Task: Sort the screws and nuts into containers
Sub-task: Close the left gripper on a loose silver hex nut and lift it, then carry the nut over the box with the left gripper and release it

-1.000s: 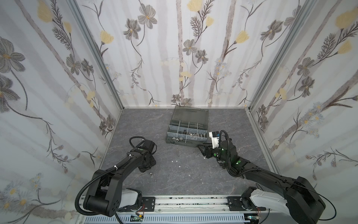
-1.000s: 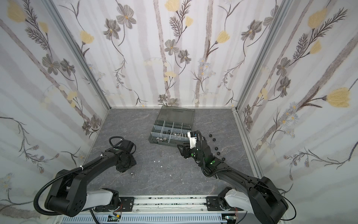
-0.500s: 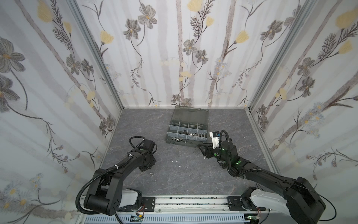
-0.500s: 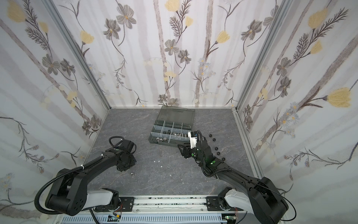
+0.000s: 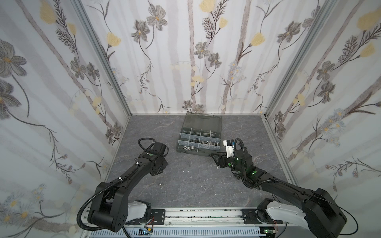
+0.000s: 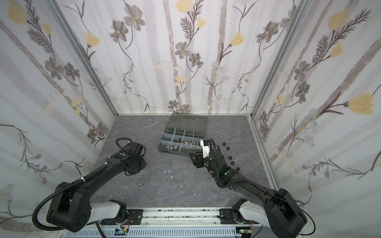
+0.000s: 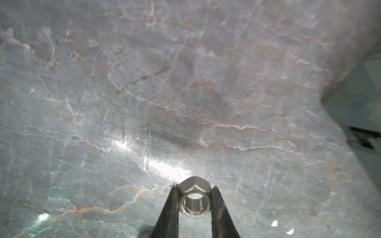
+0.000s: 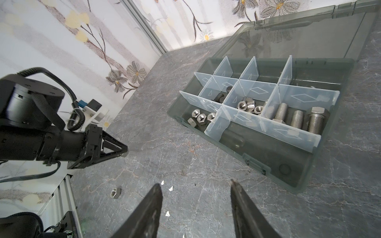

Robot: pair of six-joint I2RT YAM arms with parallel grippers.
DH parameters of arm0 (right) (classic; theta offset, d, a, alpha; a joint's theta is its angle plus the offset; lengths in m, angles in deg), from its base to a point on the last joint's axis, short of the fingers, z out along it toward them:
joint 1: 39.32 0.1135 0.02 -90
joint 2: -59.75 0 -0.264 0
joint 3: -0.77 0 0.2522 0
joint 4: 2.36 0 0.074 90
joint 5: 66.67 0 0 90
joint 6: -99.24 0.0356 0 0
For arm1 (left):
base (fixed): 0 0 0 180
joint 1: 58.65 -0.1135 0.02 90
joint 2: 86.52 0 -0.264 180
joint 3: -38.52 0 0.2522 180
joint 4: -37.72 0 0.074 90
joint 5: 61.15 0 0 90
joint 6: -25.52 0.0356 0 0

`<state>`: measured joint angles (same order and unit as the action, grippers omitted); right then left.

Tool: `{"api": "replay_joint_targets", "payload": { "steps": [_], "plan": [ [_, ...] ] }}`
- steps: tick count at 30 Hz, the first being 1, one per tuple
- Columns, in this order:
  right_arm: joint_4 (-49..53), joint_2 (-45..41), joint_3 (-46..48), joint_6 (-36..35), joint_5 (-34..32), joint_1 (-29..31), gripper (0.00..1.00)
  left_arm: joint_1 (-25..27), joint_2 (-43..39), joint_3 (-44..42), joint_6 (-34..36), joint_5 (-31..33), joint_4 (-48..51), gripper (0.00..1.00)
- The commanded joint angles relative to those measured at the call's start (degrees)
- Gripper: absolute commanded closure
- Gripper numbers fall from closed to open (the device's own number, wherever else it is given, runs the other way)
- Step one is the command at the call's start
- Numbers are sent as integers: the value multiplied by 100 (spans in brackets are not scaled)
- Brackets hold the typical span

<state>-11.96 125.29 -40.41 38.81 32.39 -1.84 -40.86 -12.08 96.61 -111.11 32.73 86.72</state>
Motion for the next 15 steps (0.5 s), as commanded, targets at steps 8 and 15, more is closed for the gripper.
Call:
{"api": "replay_joint_targets", "payload": {
  "steps": [8, 15],
  "plan": [
    [-258, 160, 6, -15, -6, -16, 43, 532, 976, 1415, 135, -47, 29, 86],
    [-334, 186, 54, -115, 72, -28, 33, 827, 1900, 2487, 316, -62, 17, 86]
  ]
}}
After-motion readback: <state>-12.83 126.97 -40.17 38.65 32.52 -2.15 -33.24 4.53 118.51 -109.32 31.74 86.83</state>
